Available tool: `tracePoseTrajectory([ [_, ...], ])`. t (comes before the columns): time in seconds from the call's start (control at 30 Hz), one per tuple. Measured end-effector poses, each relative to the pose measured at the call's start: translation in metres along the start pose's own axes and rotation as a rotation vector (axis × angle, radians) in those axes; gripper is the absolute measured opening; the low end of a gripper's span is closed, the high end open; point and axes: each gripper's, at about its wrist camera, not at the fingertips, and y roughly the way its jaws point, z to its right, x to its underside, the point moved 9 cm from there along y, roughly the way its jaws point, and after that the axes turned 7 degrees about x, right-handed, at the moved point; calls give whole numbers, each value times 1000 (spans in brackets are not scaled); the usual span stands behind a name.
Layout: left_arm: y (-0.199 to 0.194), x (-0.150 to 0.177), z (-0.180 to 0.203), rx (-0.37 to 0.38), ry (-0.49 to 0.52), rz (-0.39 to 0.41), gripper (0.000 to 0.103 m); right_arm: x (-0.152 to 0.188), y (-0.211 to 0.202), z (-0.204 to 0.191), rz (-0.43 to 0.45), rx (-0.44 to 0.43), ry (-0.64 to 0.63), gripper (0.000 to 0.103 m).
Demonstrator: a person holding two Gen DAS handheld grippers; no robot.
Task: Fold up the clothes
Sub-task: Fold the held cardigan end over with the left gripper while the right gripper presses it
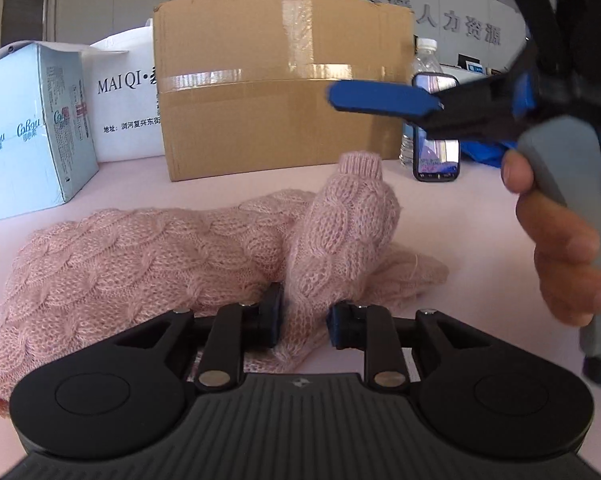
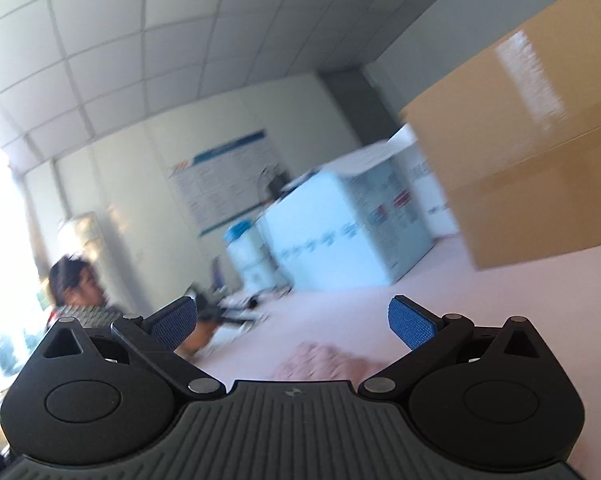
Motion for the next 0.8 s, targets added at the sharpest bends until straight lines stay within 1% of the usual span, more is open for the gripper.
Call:
tracePoseTrajectory([
  [0.03, -1, 3, 6, 32, 19, -1, 67, 7, 6, -4, -65, -34, 5, 103],
  [0.1, -5, 6, 15, 87, 29, 6, 82, 16, 14, 5, -100, 16, 23, 103],
  [0.13, -6, 7, 17, 90, 34, 3, 81, 20, 18, 10, -112, 47, 34, 103],
  [0.2, -7, 12, 17, 65, 58, -19, 81, 29, 25, 21, -135, 110, 54, 103],
  [0.3, -13, 16, 15, 103, 42, -22, 81, 32, 28, 33, -144, 178, 48, 103],
  [0.37, -23, 15, 13, 122, 40, -2, 81, 39, 27, 40, -155, 203, 46, 103],
  [0.43, -36, 11, 8, 142, 29, 38, 81, 44, 30, 47, -167, 225, 46, 103],
  [0.5, -59, -1, -5, 180, -35, 122, 82, 52, 31, 58, -180, 256, 58, 103],
  [0.57, -81, -15, -28, 194, -138, 205, 83, 55, 31, 66, -177, 271, 95, 103],
  [0.63, -87, -17, -45, 188, -182, 186, 83, 56, 30, 75, -173, 281, 145, 103],
  [0.67, -90, -16, -56, 163, -205, 190, 83, 57, 30, 79, -174, 291, 150, 103],
  [0.73, -98, -12, -72, 112, -245, 214, 83, 61, 31, 79, -184, 302, 97, 103],
  [0.8, -108, -11, -88, 84, -306, 244, 84, 64, 32, 74, -184, 316, 37, 103],
])
